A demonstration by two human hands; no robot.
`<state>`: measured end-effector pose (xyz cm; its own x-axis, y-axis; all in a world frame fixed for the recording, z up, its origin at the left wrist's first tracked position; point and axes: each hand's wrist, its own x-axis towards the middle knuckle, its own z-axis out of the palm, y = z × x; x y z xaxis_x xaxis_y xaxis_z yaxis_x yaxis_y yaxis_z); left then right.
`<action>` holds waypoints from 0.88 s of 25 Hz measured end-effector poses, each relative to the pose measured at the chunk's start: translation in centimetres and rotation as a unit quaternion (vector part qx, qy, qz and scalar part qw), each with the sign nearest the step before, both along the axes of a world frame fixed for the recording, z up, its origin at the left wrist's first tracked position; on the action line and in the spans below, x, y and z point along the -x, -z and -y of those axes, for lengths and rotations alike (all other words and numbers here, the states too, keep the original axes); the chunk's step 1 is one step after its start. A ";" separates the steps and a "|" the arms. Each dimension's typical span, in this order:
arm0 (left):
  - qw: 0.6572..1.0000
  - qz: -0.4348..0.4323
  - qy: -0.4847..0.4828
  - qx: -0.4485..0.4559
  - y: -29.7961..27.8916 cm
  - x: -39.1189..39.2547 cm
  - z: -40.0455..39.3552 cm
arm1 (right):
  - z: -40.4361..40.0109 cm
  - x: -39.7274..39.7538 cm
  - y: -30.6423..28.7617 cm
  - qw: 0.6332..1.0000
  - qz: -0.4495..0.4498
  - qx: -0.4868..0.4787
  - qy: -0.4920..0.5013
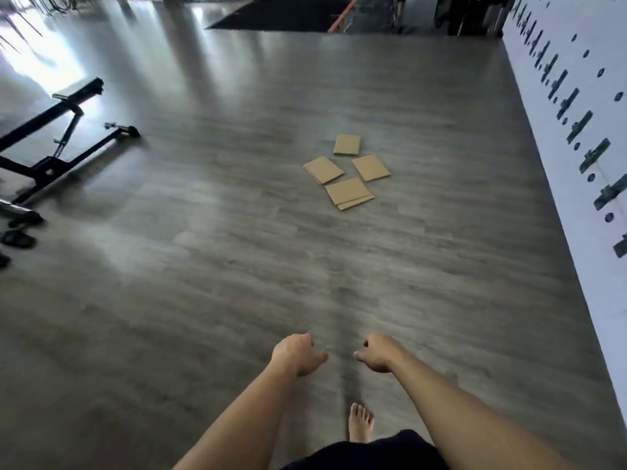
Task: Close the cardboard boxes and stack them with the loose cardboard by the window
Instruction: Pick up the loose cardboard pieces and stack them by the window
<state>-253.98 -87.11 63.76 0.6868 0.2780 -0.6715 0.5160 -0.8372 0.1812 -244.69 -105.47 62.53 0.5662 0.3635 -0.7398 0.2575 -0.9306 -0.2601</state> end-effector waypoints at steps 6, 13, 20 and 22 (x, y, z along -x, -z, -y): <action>0.999 0.025 -0.045 -0.010 -1.6 -15.5 -5.4 | -4.8 -16.0 -1.6 1.000 0.018 0.008 -0.012; 1.000 0.015 -0.017 0.019 0.6 -32.4 -11.9 | -11.3 -32.5 0.4 0.999 0.021 0.023 0.016; 0.999 0.011 0.009 0.038 1.3 -51.4 -19.0 | -18.2 -47.6 -0.7 0.997 0.028 0.017 0.074; 0.999 0.015 0.027 0.037 1.3 -56.0 -19.3 | -19.5 -51.6 -0.9 0.996 0.022 0.009 0.082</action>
